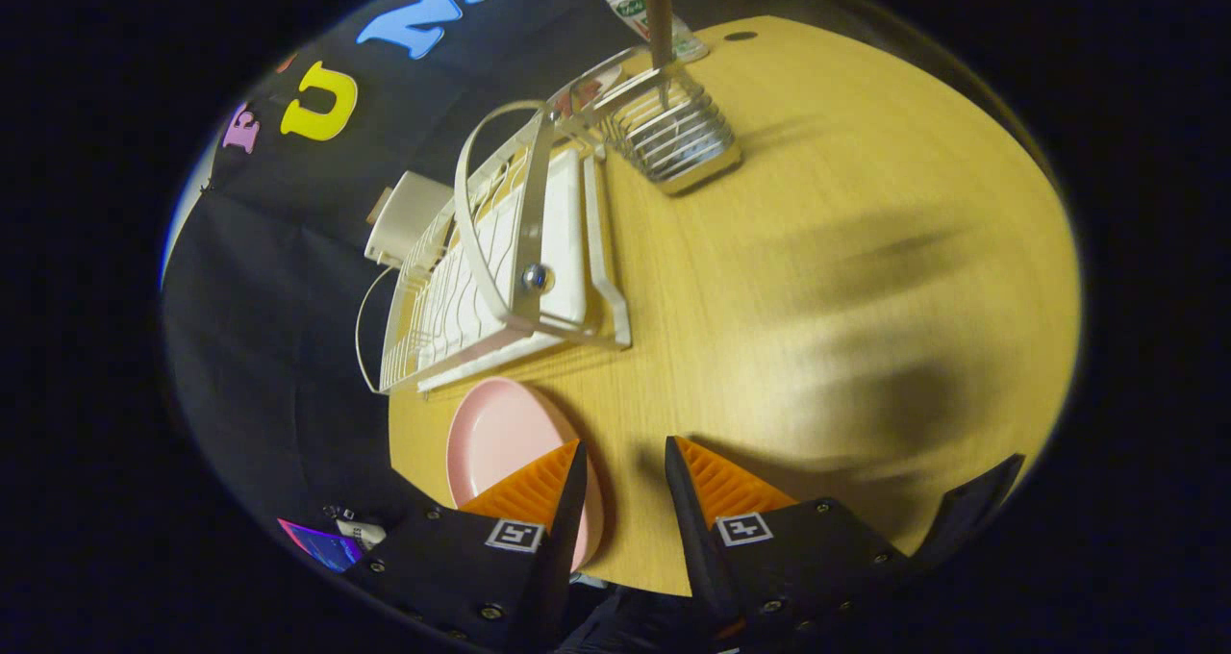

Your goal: Take the plate from the dish rack, then take the spoon from the basket and place it into the plate.

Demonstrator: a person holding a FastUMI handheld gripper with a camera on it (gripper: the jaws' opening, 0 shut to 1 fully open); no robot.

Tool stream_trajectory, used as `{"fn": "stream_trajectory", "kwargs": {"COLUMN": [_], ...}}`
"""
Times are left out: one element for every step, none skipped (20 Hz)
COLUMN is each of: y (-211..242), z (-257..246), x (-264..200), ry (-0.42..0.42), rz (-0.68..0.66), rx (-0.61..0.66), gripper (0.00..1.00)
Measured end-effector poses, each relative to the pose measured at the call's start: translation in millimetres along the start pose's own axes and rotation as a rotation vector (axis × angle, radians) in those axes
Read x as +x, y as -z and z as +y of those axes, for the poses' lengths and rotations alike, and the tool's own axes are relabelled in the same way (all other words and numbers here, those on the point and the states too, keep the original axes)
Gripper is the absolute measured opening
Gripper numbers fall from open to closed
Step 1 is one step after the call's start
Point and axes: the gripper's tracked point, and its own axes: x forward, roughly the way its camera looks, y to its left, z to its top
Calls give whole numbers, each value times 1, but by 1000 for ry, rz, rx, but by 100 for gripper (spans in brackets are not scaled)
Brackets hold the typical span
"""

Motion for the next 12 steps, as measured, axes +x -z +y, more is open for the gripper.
{"fn": "stream_trajectory", "kwargs": {"y": [-16,-33,-47,-60,-75,-88,-102,-116,-129,-142,-155,-167], "z": [-5,-9,-10,-12,-13,-13,-13,-11,-11,-10,-10,-8], "x": [-8,-13,-20,-24,-28,-32,-36,-38,-42,-44,-45,-44], "ry": [27,46,59,73,86,99,111,115,119,124,127,124], "rz": [-51,-103,-156,-200,-248,-296,-342,-388,-437,-480,-518,-549], "rx": [-13,-24,-30,-39,-49,-62,-73,-78,-80,-78,-72,-63], "gripper": [51,51,51,51,51,50,51,51,50,51,51,50]}}
